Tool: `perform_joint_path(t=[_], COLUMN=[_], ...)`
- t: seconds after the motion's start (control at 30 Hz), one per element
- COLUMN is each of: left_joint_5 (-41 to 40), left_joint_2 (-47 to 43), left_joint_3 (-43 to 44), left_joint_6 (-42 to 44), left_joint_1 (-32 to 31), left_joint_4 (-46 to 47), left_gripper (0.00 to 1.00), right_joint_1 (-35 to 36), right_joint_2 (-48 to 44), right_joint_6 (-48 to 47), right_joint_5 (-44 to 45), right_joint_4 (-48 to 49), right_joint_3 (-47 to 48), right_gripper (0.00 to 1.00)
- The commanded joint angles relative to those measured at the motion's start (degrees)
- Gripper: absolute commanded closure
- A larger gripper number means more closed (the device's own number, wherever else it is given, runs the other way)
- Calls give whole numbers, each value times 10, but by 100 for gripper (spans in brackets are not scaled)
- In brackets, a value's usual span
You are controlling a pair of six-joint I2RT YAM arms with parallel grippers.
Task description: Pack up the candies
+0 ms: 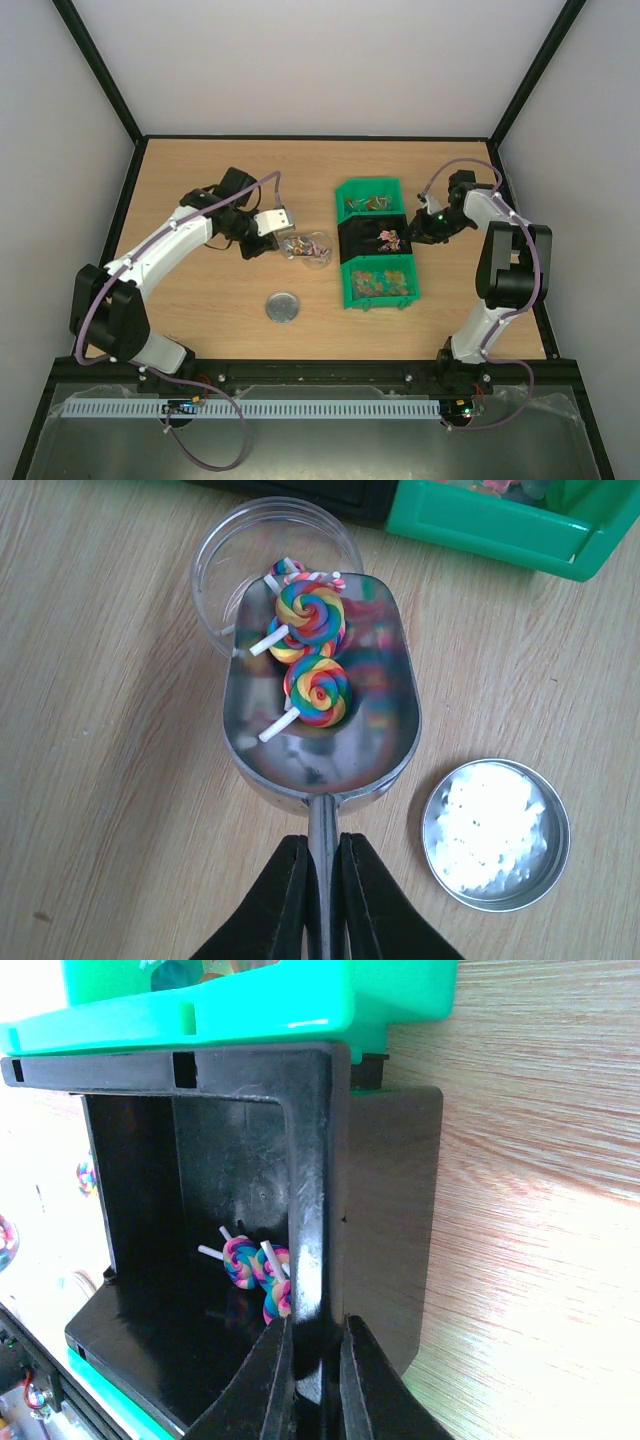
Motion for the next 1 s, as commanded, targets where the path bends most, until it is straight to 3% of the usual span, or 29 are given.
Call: perform_joint_path(t=[0.0, 0.97], left_joint_5=[-34, -113], left_joint_2=[10, 82], left_joint_3=[27, 146], left_joint_6=[3, -13], left_joint_1=[-12, -59], left_joint_4=[-29, -133], left_gripper=[98, 98], right_joint_1=[-4, -4], right_joint_2=[6, 8], right_joint_6=[3, -13], right_joint_5=[-27, -33], right_joint_4=[12, 14], right_joint_3=[0, -3], right_gripper=[99, 99])
